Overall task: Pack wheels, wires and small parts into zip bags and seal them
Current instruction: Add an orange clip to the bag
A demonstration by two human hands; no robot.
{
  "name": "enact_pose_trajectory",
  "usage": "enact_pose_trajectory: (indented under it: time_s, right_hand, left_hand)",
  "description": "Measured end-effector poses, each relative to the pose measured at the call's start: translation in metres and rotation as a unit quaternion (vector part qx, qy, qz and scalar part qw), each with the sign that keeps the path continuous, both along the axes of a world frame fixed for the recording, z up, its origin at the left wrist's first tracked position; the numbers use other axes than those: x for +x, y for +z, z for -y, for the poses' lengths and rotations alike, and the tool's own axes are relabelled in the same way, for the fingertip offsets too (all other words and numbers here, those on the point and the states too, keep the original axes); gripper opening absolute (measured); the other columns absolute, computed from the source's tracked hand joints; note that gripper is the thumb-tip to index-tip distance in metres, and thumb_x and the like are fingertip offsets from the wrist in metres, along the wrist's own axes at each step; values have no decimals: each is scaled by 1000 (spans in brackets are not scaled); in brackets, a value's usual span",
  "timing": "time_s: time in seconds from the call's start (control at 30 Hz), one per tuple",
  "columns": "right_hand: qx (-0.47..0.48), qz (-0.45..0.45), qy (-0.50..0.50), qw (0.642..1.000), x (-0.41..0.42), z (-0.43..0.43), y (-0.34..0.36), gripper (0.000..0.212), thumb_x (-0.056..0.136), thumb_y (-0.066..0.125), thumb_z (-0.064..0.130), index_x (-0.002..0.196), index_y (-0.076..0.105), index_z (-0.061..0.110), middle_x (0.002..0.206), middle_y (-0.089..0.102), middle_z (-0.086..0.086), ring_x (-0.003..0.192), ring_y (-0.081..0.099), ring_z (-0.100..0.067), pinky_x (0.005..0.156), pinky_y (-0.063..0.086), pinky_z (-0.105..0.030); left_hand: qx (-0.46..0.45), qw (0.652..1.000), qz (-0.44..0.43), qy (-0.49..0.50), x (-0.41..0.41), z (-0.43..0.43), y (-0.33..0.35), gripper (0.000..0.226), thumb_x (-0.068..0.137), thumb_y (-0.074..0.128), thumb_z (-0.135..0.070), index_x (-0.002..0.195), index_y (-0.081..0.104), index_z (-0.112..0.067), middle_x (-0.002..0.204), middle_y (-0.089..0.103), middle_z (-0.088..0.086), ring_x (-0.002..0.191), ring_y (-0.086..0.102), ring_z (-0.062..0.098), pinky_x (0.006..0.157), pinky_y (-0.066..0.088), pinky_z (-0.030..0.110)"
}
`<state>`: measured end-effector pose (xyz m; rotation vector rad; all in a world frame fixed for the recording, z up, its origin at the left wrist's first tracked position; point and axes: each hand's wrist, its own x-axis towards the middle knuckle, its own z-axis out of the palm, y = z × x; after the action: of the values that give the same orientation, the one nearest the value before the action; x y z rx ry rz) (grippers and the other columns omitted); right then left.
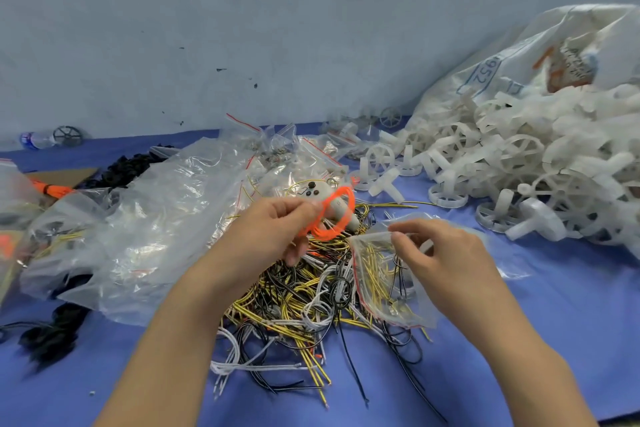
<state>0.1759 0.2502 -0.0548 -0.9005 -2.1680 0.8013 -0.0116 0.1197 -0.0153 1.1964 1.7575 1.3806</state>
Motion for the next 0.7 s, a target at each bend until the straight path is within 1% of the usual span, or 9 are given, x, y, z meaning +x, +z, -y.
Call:
enact_pose_trajectory:
  time_s: [0.1,0.17,0.2,0.27,0.37,0.47,0.53,0.6,0.7]
  right_hand:
    - [-50,-47,13,998,2,-1,2,11,90,66,32,91,72,42,73,68,24,69,59,5,60,40,-9]
    - [-72,-71,25,995,3,-1,4,13,89,67,30,93,73,41,73,66,26,65,58,5,57,39,-7]
    - [-76,-78,31,994,3,-1,5,14,89,67,29,95,73,41,74,67,22,64,58,4,57,39,-8]
    - [-73,-80,41,993,3,1,7,17,90,67,29,97,71,43,76,67,15,62,57,3,55,38,-9]
    - [-60,-82,44,994,3,2,9,20,90,67,28,97,69,46,80,66,15,61,56,5,54,36,-9]
    - [-35,-103,31,994,7,1,12,21,90,67,26,96,70,46,80,66,18,62,57,3,56,38,-10]
    - [-19,-114,27,993,10,2,13,20,90,68,25,96,71,44,80,67,18,63,58,1,58,39,-9]
    - [-13,-117,34,992,10,4,13,20,90,68,24,97,72,43,81,67,15,63,60,-1,58,39,-9]
    - [10,-94,38,995,6,7,12,20,90,68,22,100,72,39,84,66,14,67,58,-2,62,38,-11]
  left_hand:
    - [-114,986,-81,-89,9,4,1,22,97,56,-40,96,76,-33,56,58,-10,50,43,9,49,38,18]
    - [-163,972,-126,-115,19,0,-3,25,97,55,-42,91,75,-28,66,70,-7,52,39,13,47,34,22]
    - [-169,970,-139,-109,24,-4,-7,28,97,54,-42,89,74,-24,71,73,-4,49,37,12,45,31,21]
    - [-153,973,-160,-66,36,-13,-14,31,98,53,-38,85,73,-19,71,74,-3,40,35,6,39,28,17]
    - [-129,976,-178,5,51,-28,-25,37,99,50,-34,73,71,-17,64,72,-4,33,38,1,37,28,14]
    - [-123,961,-242,57,57,-35,-30,36,98,50,-34,74,71,-18,60,70,-5,41,50,0,43,32,16]
    - [-108,949,-281,98,59,-39,-31,32,98,52,-34,79,72,-18,61,70,-3,52,59,1,51,41,20]
    - [-83,958,-258,91,64,-42,-31,32,98,50,-32,82,72,-16,63,70,-1,55,62,4,56,48,24]
    - [-50,997,-53,9,75,-53,-32,30,101,48,-23,83,69,-11,56,64,-2,46,57,11,49,48,23]
